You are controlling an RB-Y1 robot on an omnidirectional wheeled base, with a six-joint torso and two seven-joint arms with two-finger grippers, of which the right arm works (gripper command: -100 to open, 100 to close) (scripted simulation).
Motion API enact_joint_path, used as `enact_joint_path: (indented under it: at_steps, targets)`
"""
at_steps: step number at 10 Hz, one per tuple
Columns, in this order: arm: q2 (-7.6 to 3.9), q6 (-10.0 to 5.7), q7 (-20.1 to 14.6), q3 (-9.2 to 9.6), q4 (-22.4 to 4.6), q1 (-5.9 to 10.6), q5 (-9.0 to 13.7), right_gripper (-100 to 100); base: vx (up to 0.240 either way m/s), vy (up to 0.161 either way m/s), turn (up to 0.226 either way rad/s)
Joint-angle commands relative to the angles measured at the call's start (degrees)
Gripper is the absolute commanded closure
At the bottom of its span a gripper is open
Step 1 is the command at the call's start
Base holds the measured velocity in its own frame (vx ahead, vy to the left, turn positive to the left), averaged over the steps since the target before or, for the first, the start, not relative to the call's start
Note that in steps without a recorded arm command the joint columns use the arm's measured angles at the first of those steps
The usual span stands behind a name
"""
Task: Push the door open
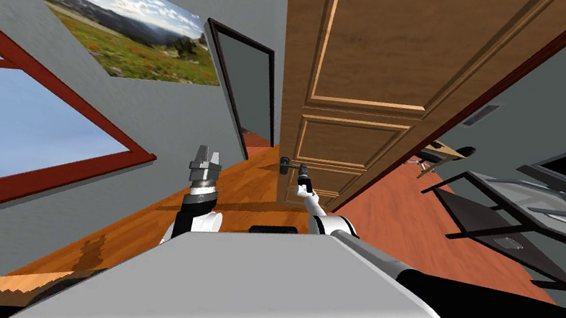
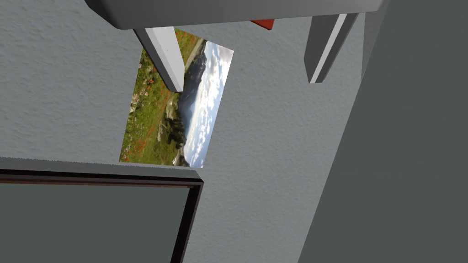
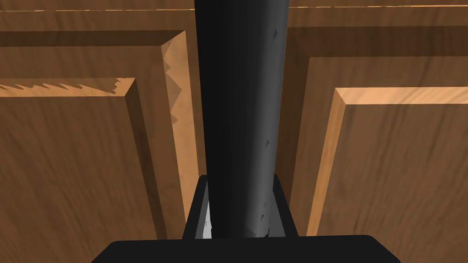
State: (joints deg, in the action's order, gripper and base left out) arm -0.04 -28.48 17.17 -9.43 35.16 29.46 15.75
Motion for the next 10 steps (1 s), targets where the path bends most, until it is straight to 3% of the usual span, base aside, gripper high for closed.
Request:
enact_joint_path:
  at_steps: [1,6,8,10]
  targets:
    - [0.88,0.45,1.31,-0.70,1.44,-0.27,0.46,100,0.114,0.123,-0.097]
    - [2.67,0.52,2.92,-1.51,1.86,-0.41,1.14,100,0.070,0.167,-0.081]
    - [0.73,0.18,3.16,-2.30,1.87,-0.94,1.39,100,0.049,-0.011,-0.088]
    - [0.16,0.17,3.20,-2.18,1.86,-0.92,1.48,100,0.119,-0.111,0.007]
